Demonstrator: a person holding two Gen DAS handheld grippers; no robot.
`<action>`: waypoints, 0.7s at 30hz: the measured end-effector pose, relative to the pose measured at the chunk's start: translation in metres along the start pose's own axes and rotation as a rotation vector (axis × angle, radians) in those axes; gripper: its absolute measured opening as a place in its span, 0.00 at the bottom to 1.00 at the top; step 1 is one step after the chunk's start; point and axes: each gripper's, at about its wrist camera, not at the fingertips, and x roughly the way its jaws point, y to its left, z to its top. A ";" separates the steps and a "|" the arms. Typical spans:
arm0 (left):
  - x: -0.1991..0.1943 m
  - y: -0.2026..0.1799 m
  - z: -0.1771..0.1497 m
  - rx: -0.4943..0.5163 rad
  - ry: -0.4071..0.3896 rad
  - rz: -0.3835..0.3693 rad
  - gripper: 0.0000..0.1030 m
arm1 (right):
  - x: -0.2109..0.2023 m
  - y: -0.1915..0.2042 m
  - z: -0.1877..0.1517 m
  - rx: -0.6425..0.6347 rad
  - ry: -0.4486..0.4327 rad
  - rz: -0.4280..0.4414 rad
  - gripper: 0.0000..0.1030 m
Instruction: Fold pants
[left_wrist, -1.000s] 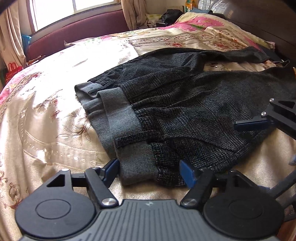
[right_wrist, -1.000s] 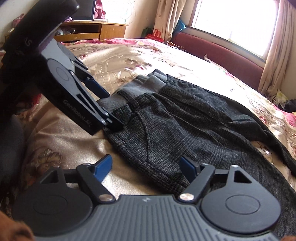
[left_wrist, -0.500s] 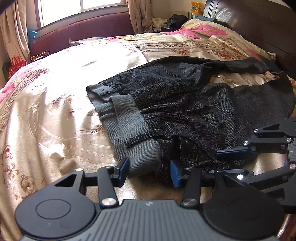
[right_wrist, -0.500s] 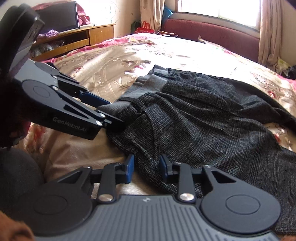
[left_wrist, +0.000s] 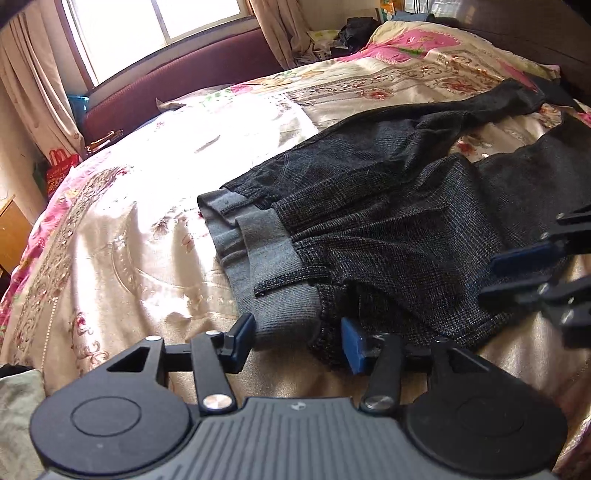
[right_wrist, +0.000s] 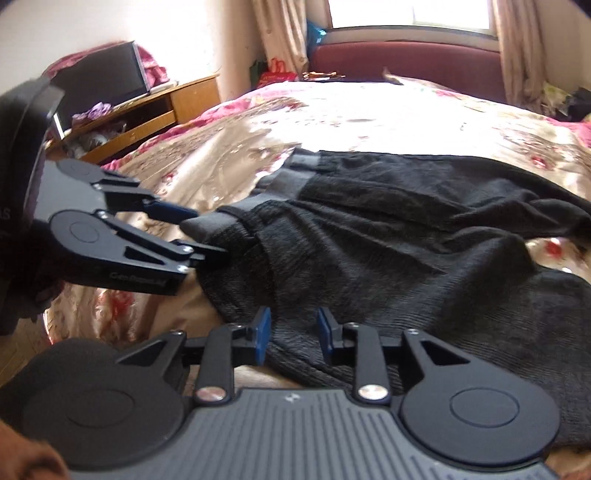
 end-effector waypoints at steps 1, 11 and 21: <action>-0.004 -0.002 0.002 -0.002 -0.009 0.010 0.62 | -0.010 -0.014 -0.002 0.046 -0.013 -0.022 0.33; -0.004 -0.119 0.071 0.084 -0.139 -0.265 0.62 | -0.108 -0.192 -0.038 0.443 -0.122 -0.487 0.35; 0.049 -0.306 0.151 0.236 -0.198 -0.571 0.62 | -0.205 -0.390 -0.080 0.825 -0.265 -0.904 0.40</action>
